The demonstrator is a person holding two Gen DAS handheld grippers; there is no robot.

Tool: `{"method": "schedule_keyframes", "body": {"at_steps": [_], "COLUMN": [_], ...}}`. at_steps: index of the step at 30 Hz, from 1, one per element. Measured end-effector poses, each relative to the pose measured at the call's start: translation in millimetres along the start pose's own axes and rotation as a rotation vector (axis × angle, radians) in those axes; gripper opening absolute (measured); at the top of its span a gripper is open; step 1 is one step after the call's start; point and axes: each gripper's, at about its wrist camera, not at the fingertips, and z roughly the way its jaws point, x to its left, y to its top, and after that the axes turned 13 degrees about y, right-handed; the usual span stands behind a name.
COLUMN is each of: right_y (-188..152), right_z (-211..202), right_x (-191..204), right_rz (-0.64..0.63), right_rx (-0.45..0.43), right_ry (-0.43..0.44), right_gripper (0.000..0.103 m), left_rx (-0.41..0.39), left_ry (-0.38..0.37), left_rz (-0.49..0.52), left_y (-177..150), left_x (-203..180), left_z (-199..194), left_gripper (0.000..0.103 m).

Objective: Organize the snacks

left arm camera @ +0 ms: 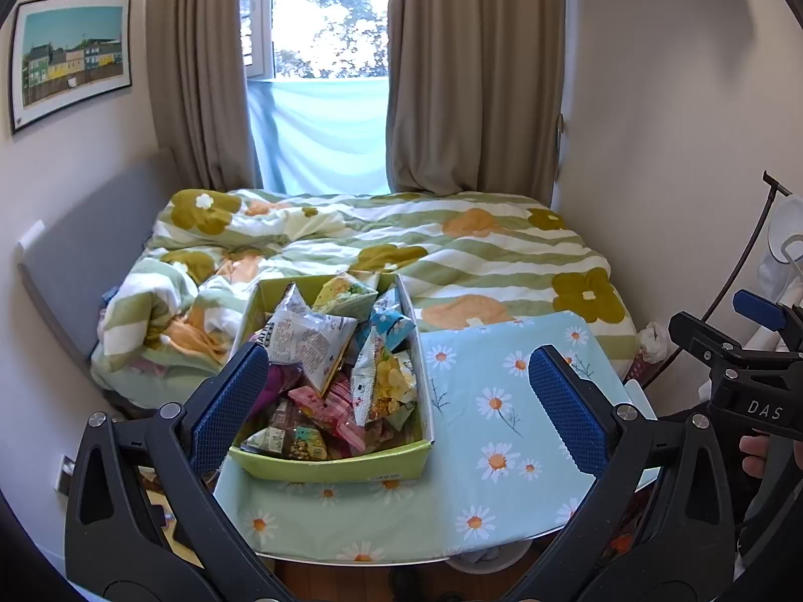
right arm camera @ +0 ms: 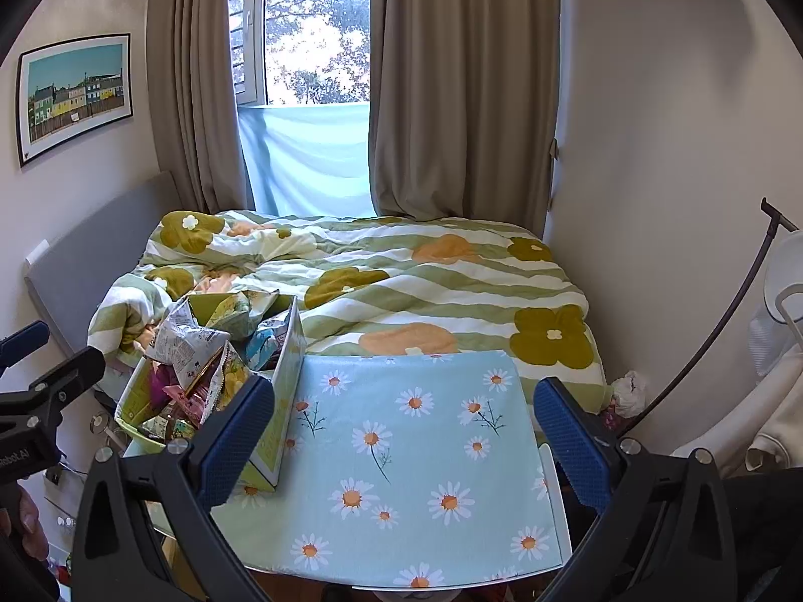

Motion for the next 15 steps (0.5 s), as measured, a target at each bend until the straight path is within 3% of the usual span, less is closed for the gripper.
{"method": "schedule_keyframes", "body": {"at_steps": [15], "right_y": [-1.5], "right_z": [-1.3], "right_x": [2.7], "right_rz": [-0.004], "right_rx": [0.003], "right_ry": [0.003], "right_gripper": [0.103], "left_rx": [-0.003], "left_ry": [0.032], "left_rz": [-0.018], "left_y": [-9.0], "left_x": [8.4], "left_z": [2.5], "left_gripper": [0.103]}}
